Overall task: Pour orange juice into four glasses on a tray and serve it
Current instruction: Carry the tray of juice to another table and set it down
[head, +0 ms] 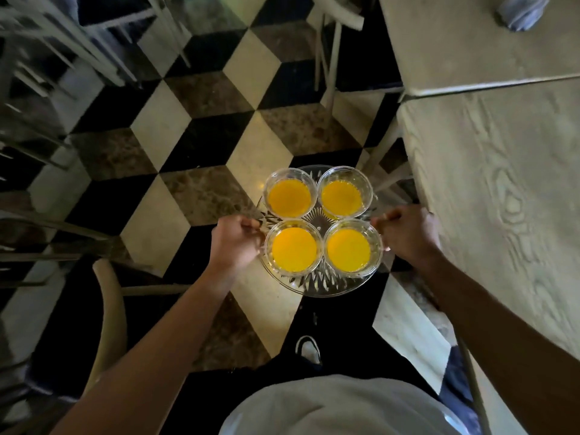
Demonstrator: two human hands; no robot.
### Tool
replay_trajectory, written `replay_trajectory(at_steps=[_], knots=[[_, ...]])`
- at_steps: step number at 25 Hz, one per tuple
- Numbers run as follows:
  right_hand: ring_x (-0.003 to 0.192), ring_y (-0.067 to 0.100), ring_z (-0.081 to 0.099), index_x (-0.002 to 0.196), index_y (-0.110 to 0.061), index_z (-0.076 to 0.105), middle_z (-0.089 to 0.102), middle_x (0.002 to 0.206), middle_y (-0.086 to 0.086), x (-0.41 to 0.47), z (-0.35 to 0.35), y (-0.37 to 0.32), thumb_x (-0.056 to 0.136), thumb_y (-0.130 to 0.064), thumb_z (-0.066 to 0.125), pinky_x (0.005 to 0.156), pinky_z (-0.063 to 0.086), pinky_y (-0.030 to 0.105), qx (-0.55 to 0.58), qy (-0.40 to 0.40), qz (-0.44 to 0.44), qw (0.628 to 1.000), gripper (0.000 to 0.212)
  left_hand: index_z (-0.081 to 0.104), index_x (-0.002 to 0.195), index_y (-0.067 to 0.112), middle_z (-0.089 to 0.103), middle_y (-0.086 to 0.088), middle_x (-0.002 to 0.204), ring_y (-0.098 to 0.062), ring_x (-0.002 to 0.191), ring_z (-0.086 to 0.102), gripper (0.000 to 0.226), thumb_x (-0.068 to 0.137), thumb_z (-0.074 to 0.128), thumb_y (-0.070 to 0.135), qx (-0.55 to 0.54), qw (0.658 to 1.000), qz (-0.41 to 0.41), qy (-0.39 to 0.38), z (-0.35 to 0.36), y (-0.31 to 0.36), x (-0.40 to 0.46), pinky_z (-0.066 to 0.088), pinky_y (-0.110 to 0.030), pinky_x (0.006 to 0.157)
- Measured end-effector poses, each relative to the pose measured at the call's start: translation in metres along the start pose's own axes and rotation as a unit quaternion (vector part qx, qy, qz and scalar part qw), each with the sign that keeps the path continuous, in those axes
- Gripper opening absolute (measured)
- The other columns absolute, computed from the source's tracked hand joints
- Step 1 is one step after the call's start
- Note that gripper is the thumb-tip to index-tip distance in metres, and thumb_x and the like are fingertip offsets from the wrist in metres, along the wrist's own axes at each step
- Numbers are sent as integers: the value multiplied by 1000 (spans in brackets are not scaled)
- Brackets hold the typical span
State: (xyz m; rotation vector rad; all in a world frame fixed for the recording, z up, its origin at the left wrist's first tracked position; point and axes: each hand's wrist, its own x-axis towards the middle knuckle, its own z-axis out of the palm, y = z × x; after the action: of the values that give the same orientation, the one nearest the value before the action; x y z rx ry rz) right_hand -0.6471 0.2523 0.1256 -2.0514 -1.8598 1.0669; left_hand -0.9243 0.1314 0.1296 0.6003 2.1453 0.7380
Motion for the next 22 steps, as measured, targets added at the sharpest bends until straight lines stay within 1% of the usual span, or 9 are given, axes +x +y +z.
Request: replay_trajectory(at_steps=[3, 6, 9, 10, 12, 14, 17, 20, 22], knots=[[45, -7, 54, 67, -25, 66, 65, 59, -11, 51, -1, -30, 86, -29, 80, 43, 36, 12, -2, -17, -25, 1000, 25, 71, 83, 13, 73, -3, 75, -19, 70, 71, 17, 86, 68, -3, 26, 999, 3, 29, -2, 27, 37, 60, -34, 62], [55, -1, 65, 73, -22, 71, 73, 67, -9, 102, -7, -61, 86, -26, 81, 47, 48, 17, -11, -36, -60, 997, 16, 72, 83, 16, 73, 1, 75, -13, 67, 68, 12, 88, 72, 4, 40, 998, -19, 48, -2, 59, 73, 55, -27, 58], [47, -10, 60, 78, -21, 72, 65, 62, -18, 143, -16, -93, 90, -19, 76, 38, 38, 6, 0, -53, -69, 996, 13, 74, 77, 20, 76, 2, 72, -18, 68, 73, 13, 80, 81, 9, 13, 997, -36, 63, -3, 81, 106, 65, -42, 73], [46, -11, 58, 77, -23, 71, 63, 61, -20, 153, -18, -102, 91, -20, 76, 37, 37, 6, -4, -57, -74, 996, 15, 74, 76, 20, 76, 2, 71, -19, 70, 75, 13, 78, 83, 10, 7, 997, -35, 65, -4, 87, 116, 66, -46, 76], [55, -7, 60, 75, -26, 68, 61, 62, -21, 178, -19, -119, 91, -22, 76, 44, 45, 15, -19, -58, -85, 994, 19, 75, 74, 20, 77, 2, 69, -21, 72, 76, 13, 77, 84, 11, -7, 997, -42, 68, -6, 99, 138, 66, -49, 76], [61, 3, 65, 75, -25, 68, 63, 63, -18, 201, -21, -136, 91, -24, 77, 54, 55, 23, -17, -55, -83, 995, 17, 76, 73, 20, 77, 3, 69, -22, 73, 76, 11, 76, 84, 13, -18, 996, -42, 71, -9, 113, 162, 66, -50, 75], [59, 9, 67, 73, -25, 67, 65, 63, -13, 231, -19, -160, 91, -26, 77, 53, 55, 25, -24, -57, -89, 994, 21, 76, 74, 20, 78, 1, 73, -24, 74, 77, 9, 77, 83, 15, -20, 996, -43, 75, -17, 135, 195, 66, -50, 73], [60, 15, 72, 80, -17, 72, 71, 66, -4, 261, -15, -188, 91, -29, 76, 54, 60, 31, -24, -57, -76, 995, 16, 73, 73, 20, 76, -3, 76, -28, 77, 76, 16, 82, 80, 10, 2, 997, -31, 73, -27, 158, 229, 66, -49, 76], [60, 16, 73, 85, -13, 75, 72, 68, 0, 281, -9, -208, 92, -29, 76, 55, 61, 31, -24, -51, -66, 996, 17, 71, 73, 21, 75, -2, 77, -24, 76, 75, 19, 83, 79, 8, 16, 997, -16, 68, -36, 174, 256, 66, -45, 77]])
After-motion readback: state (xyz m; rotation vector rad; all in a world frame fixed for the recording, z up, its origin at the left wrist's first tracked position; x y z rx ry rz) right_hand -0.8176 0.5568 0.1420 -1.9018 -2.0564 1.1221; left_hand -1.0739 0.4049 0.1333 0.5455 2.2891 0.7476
